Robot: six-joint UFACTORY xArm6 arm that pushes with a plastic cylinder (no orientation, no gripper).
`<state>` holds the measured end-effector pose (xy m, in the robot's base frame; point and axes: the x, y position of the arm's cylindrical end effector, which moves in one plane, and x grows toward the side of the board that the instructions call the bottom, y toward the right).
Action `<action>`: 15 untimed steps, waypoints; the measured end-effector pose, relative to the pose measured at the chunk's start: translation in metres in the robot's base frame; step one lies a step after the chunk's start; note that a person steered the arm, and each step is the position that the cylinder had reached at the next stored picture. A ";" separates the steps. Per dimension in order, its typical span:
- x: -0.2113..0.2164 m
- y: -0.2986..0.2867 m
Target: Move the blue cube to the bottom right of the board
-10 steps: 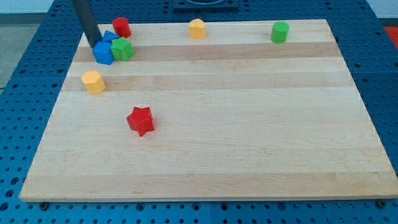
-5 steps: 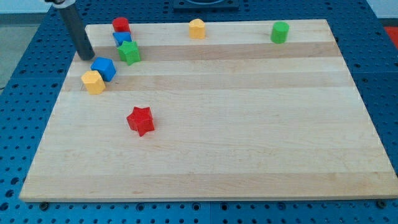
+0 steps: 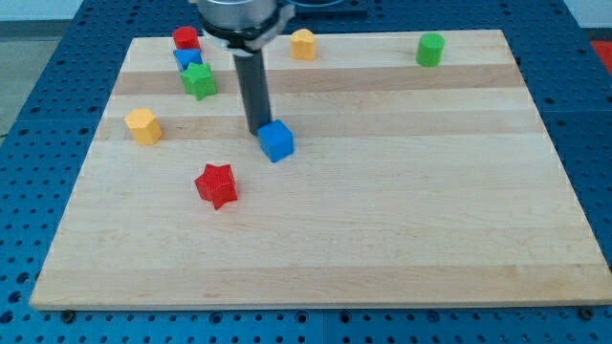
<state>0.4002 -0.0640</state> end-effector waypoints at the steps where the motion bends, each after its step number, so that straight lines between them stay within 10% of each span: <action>1: 0.022 0.038; 10: 0.164 0.153; 15: 0.111 0.220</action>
<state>0.5110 0.1556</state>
